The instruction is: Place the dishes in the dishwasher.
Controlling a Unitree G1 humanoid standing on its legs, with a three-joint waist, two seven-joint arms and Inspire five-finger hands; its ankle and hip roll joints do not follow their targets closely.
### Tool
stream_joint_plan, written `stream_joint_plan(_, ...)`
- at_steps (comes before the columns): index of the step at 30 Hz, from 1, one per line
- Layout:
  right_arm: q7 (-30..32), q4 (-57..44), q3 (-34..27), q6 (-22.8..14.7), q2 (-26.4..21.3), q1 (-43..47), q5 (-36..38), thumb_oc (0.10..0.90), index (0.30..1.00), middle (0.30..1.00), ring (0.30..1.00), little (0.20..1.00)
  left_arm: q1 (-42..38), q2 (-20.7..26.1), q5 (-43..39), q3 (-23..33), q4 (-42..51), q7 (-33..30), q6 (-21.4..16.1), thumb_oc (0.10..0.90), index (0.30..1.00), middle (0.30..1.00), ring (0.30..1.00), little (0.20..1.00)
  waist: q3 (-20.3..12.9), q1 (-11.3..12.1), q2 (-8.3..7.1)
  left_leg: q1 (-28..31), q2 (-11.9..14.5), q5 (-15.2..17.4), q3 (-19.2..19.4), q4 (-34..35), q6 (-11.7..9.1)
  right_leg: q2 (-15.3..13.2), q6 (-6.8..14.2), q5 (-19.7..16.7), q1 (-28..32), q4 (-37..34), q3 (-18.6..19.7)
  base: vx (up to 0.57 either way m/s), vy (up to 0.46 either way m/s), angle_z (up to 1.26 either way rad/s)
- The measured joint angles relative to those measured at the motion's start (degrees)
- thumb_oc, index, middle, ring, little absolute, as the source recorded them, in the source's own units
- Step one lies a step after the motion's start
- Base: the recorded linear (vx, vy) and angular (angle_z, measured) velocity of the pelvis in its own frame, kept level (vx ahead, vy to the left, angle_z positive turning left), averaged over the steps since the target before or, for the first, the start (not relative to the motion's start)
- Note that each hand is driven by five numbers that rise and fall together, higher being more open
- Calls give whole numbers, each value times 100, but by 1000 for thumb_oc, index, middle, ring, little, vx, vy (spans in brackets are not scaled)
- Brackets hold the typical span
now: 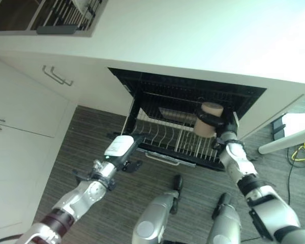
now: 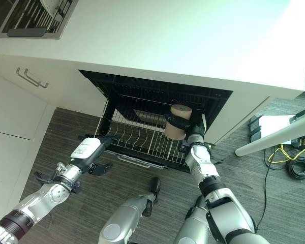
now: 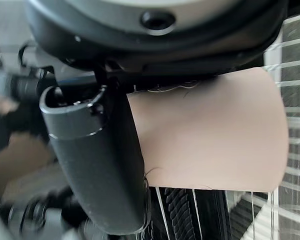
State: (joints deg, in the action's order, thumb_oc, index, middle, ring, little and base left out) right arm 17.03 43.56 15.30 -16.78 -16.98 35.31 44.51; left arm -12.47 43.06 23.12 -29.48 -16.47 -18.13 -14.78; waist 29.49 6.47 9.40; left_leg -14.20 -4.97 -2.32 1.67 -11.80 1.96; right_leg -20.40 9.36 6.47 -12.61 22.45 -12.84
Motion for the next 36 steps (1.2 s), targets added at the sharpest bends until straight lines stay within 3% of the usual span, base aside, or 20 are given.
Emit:
stream_joint_plan(5,277,-271,145,-142,310,-328,-195,400,300,300,300,300,257,-234,-9,20,187,-134,115,800,900,900,900,900,-8,-74,13,42,34,18,127,16,4,33,-2,-28,-42,-21,131,19,56,-14)
stream_joint_plan(20,503,-238,365,-77,262,-452,-1694,400,300,300,300,300,462,-397,-7,68,346,-173,353,800,900,900,900,900,-64,-150,97,54,79,18,214,15,-1,66,-18,-58,-90,-9,212,13,25,-2)
stream_joint_plan(25,1106,-254,135,-215,35,-555,-1966,400,300,300,300,300,462,-396,7,69,360,-173,366,800,900,900,900,900,-65,-178,97,108,83,23,262,25,-8,73,-8,-79,-72,-11,272,4,-2,-5)
stream_joint_plan(32,1363,-285,58,-564,-293,-672,-2310,400,300,300,300,300,460,-396,7,69,369,-172,395,800,900,900,900,900,-67,-223,100,129,83,11,264,112,-38,78,-21,-95,-88,-11,279,0,0,0)
stream_joint_plan(33,1425,-284,21,-553,-339,-686,-2310,445,368,368,368,368,460,-396,7,69,369,-171,398,800,900,900,900,900,-67,-242,100,128,83,10,264,114,-38,78,-21,-95,-88,-11,278,0,0,0)
stream_joint_plan(34,1435,-280,-58,-528,-393,-732,-2307,598,596,596,596,596,460,-396,6,69,369,-171,398,800,900,900,900,900,-67,-258,100,129,83,10,265,115,-38,78,-21,-95,-87,-12,277,0,0,0)
stream_joint_plan(35,1449,-196,-152,-391,-469,-822,-2298,580,571,571,571,571,461,-396,5,69,369,-170,403,800,900,900,900,900,-67,-278,100,128,84,9,265,120,-36,78,-20,-95,-87,-13,273,0,0,0)
stream_joint_plan(36,1419,-59,-167,-270,-508,-893,-2221,400,300,300,300,300,470,-396,4,69,368,-169,412,800,900,900,900,900,-67,-295,100,128,84,-1,266,124,-23,79,-20,-95,-87,-18,271,0,0,0)
